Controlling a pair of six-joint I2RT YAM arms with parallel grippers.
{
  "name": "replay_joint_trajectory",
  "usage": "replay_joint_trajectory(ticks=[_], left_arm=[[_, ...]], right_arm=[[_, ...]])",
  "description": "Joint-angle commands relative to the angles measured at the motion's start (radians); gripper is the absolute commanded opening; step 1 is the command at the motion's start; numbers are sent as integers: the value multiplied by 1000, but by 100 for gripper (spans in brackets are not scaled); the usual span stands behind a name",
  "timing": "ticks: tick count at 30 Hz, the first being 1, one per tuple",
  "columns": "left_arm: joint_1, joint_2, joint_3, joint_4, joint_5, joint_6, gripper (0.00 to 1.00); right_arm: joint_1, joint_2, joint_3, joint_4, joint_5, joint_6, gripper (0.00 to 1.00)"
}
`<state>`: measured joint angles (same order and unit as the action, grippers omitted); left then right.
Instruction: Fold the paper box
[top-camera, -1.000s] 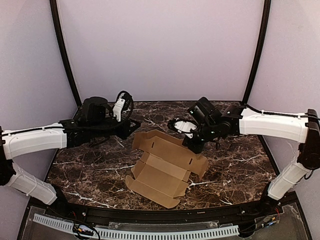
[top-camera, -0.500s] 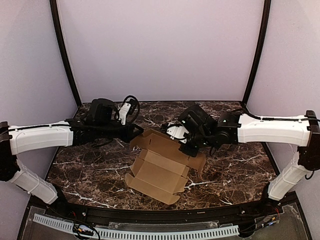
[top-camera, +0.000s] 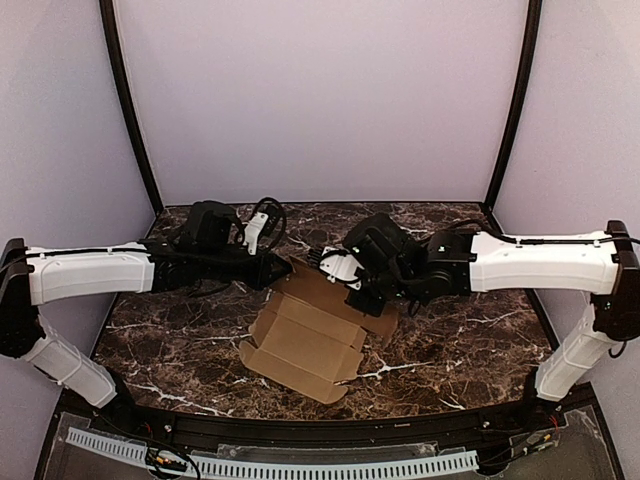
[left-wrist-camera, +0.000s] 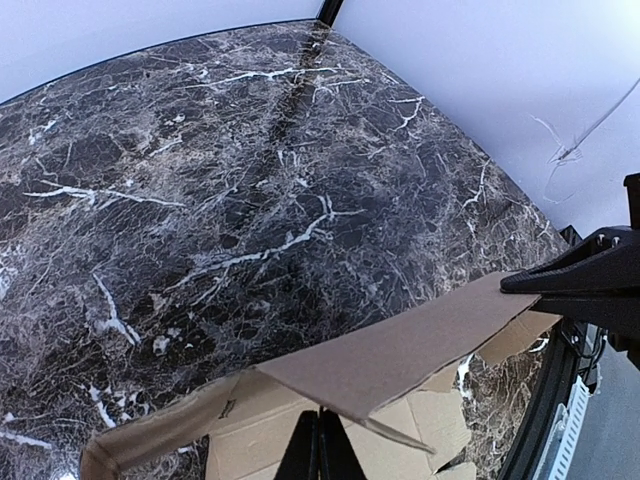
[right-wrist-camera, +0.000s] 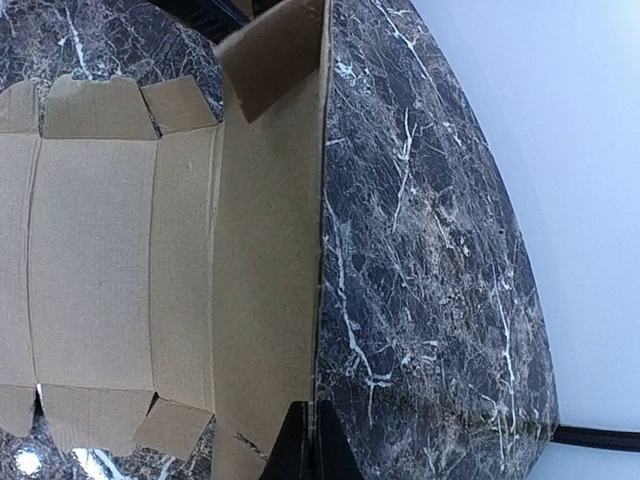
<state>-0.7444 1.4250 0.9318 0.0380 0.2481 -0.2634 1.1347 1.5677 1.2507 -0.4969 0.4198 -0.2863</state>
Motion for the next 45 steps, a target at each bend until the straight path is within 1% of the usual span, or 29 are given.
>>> replay_joint_trajectory(ticks=[1,6,13,16,21,27,32,35,38,40,45], left_arm=[[-5,-4,-2,45,51,-14,0],[-6,-9,-10,70,86,-30,0],[-6,0,-14,91,71,-39,0],[-5,1,-12,82,57,-36,0],[-6,-9,-11,15,-14,-19,0],[-6,-8,-34,-16,-43,-29,0],[-6,-19,-85,-32,-130,-25,1],[-6,-5,-102,-70,-184,-22,0],[-5,22,-109,-82,-286,-30,0],[-6,40,-116,-75,-318,-33,0],[-6,85,-116,-42,-325,-50,0]], right_arm=[[16,22,30,45,2,11,0],[19,31,26,45,4,20,0],[29,31,22,54,-15,28,0],[30,31,14,52,7,33,0],[19,28,0,35,49,29,0],[-4,34,-8,21,78,29,0],[-22,38,-24,21,55,33,0],[-28,44,-25,21,39,42,0],[-33,49,-25,23,23,54,0],[-35,52,-27,24,10,61,0],[-47,60,-30,23,-41,105,0]])
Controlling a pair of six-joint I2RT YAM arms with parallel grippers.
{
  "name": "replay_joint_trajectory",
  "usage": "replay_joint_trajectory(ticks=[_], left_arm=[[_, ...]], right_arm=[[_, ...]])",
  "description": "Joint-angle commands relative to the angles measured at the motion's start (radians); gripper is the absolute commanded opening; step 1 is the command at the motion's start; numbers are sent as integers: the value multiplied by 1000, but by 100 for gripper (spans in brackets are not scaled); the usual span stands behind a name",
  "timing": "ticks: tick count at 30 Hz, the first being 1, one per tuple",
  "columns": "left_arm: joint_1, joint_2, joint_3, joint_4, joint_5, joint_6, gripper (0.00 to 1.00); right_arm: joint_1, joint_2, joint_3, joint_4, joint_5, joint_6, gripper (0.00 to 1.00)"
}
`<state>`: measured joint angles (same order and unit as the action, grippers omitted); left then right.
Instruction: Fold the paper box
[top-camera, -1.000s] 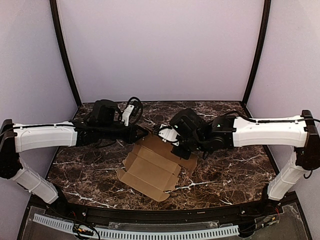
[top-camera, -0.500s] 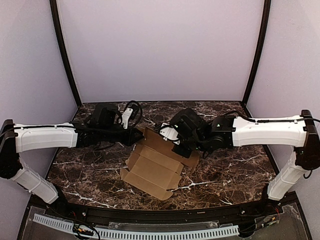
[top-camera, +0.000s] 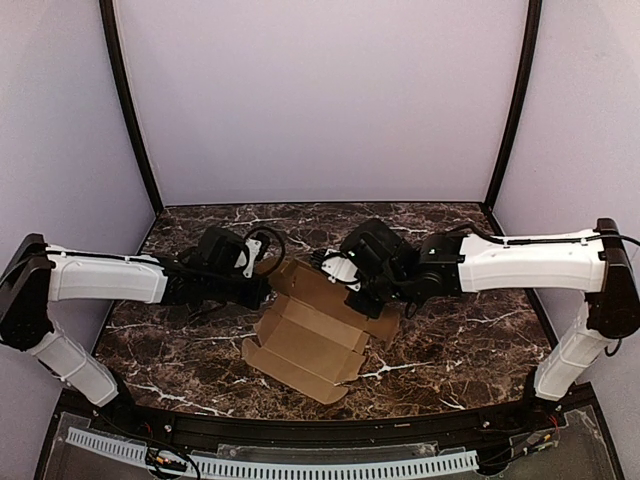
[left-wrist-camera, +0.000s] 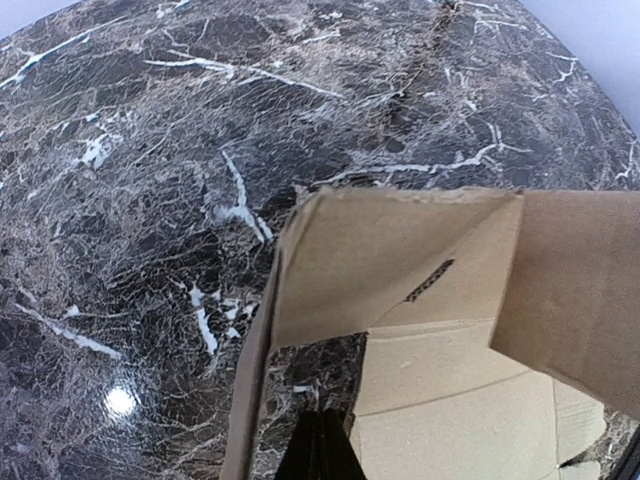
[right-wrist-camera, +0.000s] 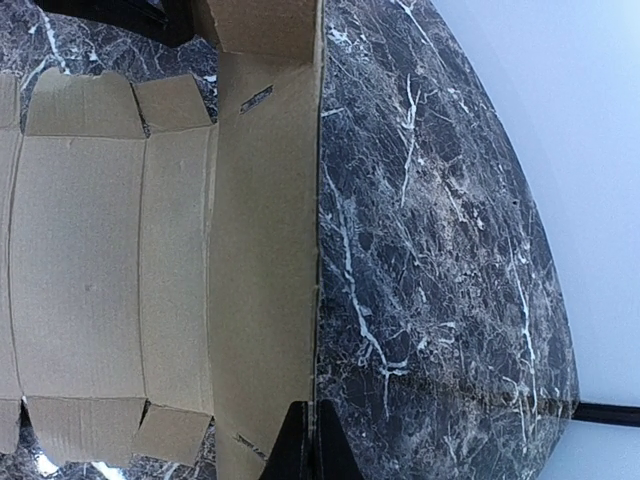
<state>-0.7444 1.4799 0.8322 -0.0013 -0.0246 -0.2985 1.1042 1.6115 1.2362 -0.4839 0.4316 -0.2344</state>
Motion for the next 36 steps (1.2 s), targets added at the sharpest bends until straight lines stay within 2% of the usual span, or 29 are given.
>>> replay_joint_trajectory(ticks=[1,9,23,36], left_arm=[[-6,42,-16,-2,-60,-19,0],[-6,88,-11,-2,-93,-28,0],[-5,139,-6,52,54,-38,1],[-10,125,-43,78,161,-52,0]], right_arm=[[-20,20,-16,11,-62,65,0],[-47,47,-14,-8,-95,120,0],[-59,79,-9,4,-109,142,0],[-60,88,-25,13,-98,159,0]])
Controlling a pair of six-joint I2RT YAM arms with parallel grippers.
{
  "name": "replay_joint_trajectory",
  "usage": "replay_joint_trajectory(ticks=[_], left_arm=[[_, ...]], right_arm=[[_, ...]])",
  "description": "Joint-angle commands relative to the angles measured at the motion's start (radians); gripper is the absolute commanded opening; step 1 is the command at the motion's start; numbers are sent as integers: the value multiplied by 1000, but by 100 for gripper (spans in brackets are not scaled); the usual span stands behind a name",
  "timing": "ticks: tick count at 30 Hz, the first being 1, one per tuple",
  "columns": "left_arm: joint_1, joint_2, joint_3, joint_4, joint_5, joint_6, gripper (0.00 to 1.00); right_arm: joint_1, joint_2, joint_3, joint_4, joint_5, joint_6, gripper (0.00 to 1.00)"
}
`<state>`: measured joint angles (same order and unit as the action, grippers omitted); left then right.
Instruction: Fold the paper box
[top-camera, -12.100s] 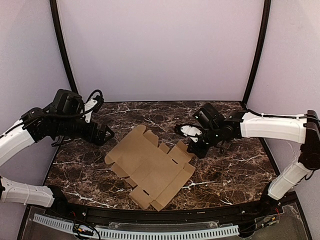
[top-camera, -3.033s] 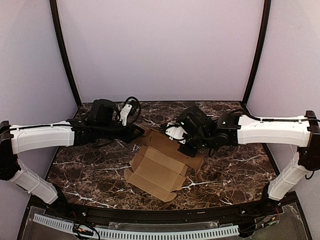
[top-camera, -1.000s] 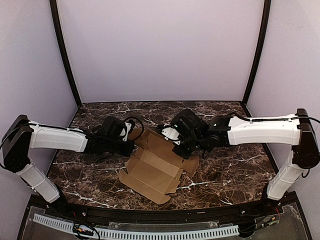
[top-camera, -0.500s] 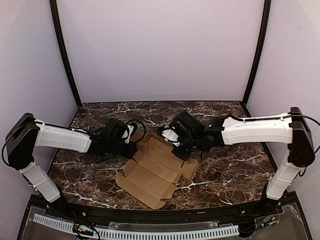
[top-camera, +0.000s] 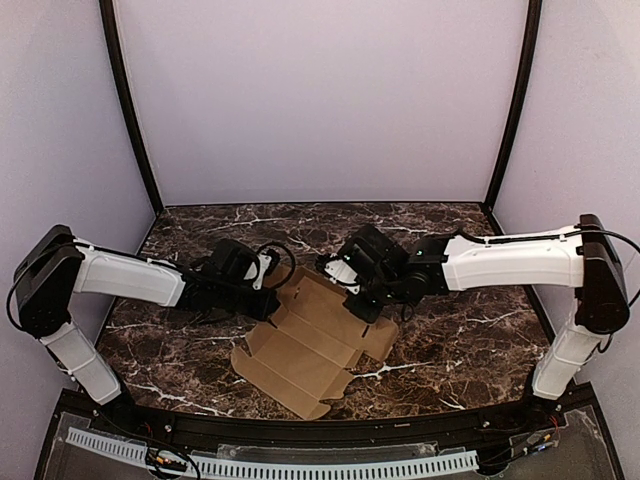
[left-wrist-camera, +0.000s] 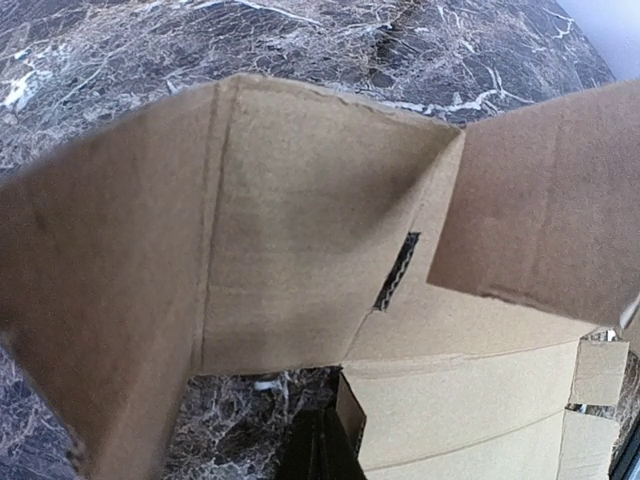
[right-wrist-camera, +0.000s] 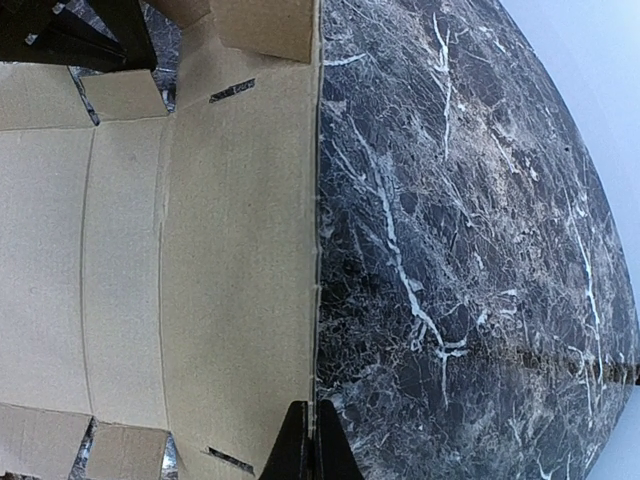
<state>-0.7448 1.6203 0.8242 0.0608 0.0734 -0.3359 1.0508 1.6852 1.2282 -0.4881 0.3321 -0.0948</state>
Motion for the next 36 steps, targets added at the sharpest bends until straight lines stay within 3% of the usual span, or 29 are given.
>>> replay_joint_trajectory(ticks=[1,36], left_arm=[[-15,-15,-42,26,72,-15,0],[-137,121,-56,94,77,-48,0]], right_arm=[[-6,15,-18,18,3,21,0],[-9,46,-39,25,8,39,0]])
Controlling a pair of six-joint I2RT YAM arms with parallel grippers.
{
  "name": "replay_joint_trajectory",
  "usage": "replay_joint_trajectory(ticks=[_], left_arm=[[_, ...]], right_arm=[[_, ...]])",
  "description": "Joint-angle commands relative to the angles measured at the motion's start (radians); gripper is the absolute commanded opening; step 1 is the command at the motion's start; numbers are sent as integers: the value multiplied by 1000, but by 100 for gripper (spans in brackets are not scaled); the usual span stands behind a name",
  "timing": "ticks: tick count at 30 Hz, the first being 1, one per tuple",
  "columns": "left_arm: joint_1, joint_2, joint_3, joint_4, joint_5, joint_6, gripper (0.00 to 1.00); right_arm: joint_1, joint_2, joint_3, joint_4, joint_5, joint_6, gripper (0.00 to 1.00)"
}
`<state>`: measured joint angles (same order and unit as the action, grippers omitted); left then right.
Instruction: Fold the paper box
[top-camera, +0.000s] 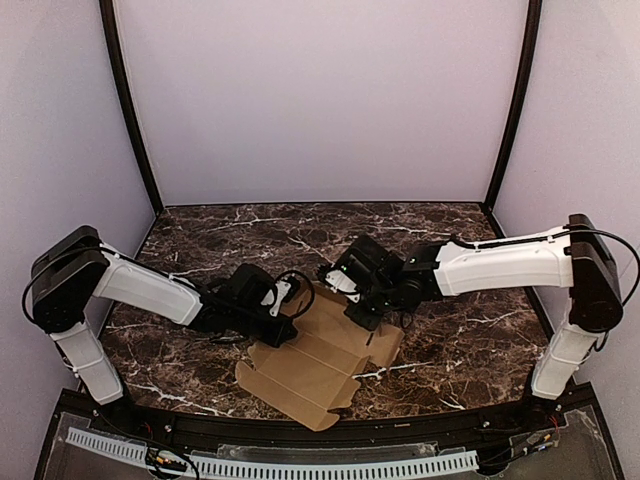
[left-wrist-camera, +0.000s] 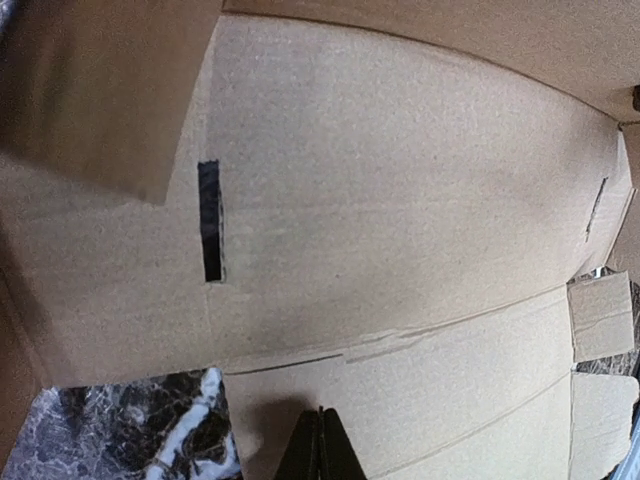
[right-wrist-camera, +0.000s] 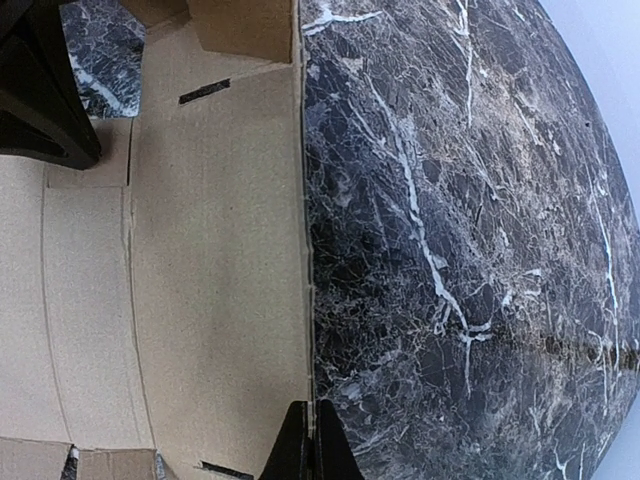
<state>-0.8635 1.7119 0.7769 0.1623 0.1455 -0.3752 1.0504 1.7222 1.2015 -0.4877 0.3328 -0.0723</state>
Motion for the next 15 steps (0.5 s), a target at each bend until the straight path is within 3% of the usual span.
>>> replay_joint_trajectory(ticks=[1,15], left_arm=[[-18,30,-12,-10,2,-5,0],[-17,-126,46,-147,-99,72,0]], right_arm=[[-8,6,-12,25,9,16,0],[-9,-42,-37,61,41,-79,0]])
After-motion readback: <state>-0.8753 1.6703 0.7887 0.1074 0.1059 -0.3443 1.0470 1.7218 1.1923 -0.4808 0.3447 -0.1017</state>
